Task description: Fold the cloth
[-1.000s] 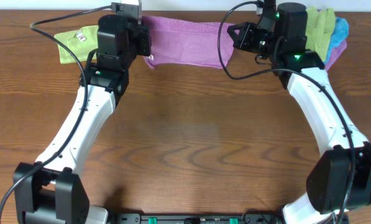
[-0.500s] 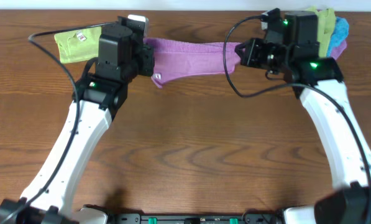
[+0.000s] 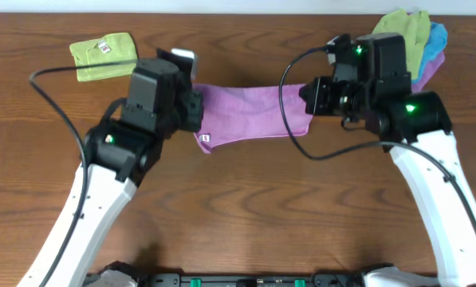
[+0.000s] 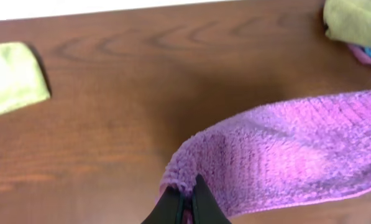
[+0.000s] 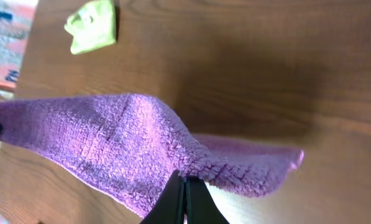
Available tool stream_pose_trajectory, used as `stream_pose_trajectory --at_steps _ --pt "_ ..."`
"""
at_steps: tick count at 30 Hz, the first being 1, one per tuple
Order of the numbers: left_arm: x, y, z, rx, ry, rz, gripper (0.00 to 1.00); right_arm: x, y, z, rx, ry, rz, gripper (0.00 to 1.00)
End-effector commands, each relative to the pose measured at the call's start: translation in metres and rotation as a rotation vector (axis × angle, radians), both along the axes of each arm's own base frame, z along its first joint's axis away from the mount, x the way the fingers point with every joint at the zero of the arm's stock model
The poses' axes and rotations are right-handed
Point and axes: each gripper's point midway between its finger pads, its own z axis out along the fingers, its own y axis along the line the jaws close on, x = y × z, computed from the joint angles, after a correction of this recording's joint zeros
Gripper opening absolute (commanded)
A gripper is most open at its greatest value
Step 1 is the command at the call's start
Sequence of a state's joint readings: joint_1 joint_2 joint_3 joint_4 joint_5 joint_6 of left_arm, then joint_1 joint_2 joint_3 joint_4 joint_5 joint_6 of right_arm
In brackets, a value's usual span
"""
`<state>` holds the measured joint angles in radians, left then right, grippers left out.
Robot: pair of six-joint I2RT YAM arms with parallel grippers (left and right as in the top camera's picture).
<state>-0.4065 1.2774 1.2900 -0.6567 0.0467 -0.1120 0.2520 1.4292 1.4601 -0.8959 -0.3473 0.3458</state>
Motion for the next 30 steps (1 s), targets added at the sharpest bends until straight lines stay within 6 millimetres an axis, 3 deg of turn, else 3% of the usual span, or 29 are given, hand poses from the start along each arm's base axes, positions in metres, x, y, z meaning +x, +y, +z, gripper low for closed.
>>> stream_pose_trajectory --at_steps 1,12,16,20,23,30 --pt "-0.014 0.006 0.021 0.004 -0.041 0.054 0.06 -0.012 -0.004 0.018 -0.051 -0.059 -0.005 0.02" --pt "-0.067 0.002 0.011 0.023 0.046 0.078 0.06 -0.064 -0.009 0.029 -0.062 -0.007 0.022 0.02" --pt "-0.076 -0.001 0.010 0.030 0.053 0.077 0.06 -0.076 -0.011 0.026 -0.071 0.026 0.027 0.02" --pt "-0.072 0.002 -0.001 0.041 0.068 0.114 0.06 -0.073 -0.011 0.023 -0.073 0.031 0.026 0.02" --pt "-0.068 0.001 -0.013 0.052 0.081 0.126 0.06 -0.070 -0.010 0.013 -0.082 0.060 0.028 0.02" --pt "-0.058 0.001 -0.047 0.079 0.132 0.166 0.06 -0.058 -0.004 -0.037 -0.108 0.178 0.038 0.01"
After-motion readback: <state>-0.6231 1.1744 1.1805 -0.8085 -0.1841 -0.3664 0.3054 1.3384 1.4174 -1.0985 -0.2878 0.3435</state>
